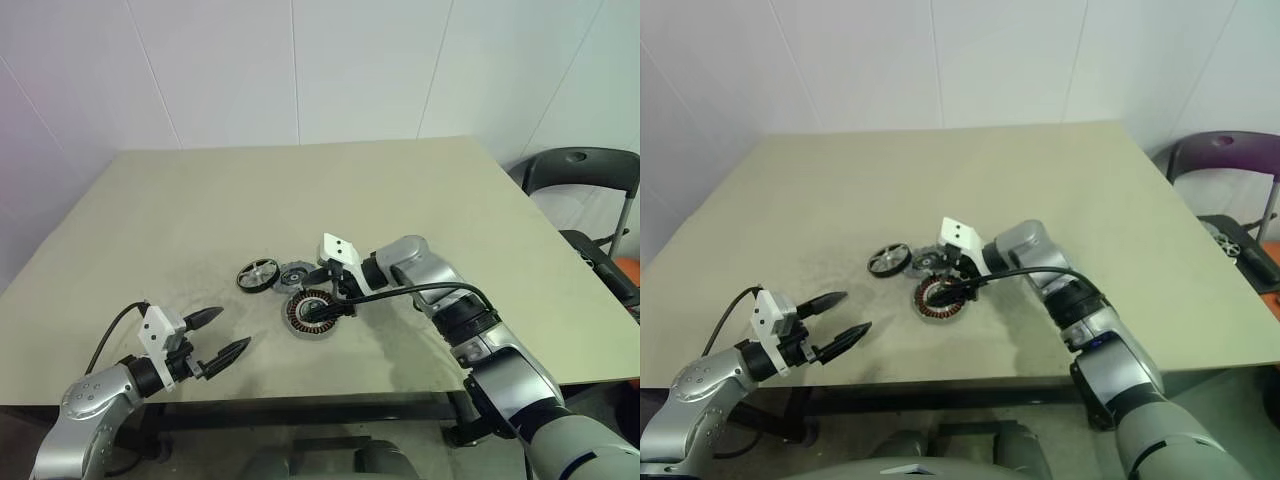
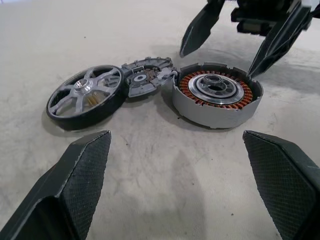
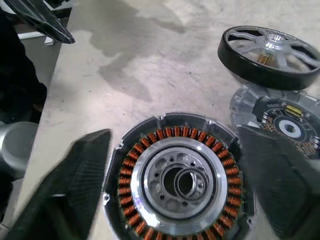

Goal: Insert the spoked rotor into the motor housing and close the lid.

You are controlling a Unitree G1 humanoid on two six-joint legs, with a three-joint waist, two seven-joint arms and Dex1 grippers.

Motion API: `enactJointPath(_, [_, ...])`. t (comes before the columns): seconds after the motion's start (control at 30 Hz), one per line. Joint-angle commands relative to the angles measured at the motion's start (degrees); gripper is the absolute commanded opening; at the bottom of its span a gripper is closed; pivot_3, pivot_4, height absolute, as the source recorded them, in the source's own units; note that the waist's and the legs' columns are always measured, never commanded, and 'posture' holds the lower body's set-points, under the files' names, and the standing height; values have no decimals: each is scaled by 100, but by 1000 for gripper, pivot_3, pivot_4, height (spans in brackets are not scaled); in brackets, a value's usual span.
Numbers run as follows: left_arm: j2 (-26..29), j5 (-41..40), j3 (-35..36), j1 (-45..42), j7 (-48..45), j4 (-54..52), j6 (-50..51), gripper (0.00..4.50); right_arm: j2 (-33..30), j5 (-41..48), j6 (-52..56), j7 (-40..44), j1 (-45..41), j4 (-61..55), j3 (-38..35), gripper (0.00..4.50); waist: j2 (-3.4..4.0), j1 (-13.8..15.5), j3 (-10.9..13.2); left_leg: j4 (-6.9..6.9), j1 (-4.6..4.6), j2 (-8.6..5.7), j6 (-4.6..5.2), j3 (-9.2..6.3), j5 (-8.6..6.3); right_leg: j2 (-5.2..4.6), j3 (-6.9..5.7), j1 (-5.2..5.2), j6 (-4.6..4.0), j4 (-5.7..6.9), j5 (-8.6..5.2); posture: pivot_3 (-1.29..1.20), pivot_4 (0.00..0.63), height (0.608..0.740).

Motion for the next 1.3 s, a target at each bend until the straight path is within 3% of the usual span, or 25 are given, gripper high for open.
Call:
enactJointPath(0.03, [-9,5,59,-78,-48,35,-182,4500,-170,77,-38,-91,-199,-86,-299,2840,0,3,0,0,0,0,0,0,0,0,0,0,0,0,0,0,0,740])
enactJointPath(0.3, [-62,112,-9,-153,-119,237,-433,4500,-113,-388,-846,-637,-285,747,-198,49,0,-12,0,-2,0,0,0,10,0,1,0,-2,0,0,0,0,0,740])
enactJointPath(1.3, [-144,183,-62,-165,-152,367,-617,4500,-42,-542,-672,-216,305,4,271,20,0,-22,0,-4,0,2,0,2,0,3,1,-4,0,0,0,0,0,740])
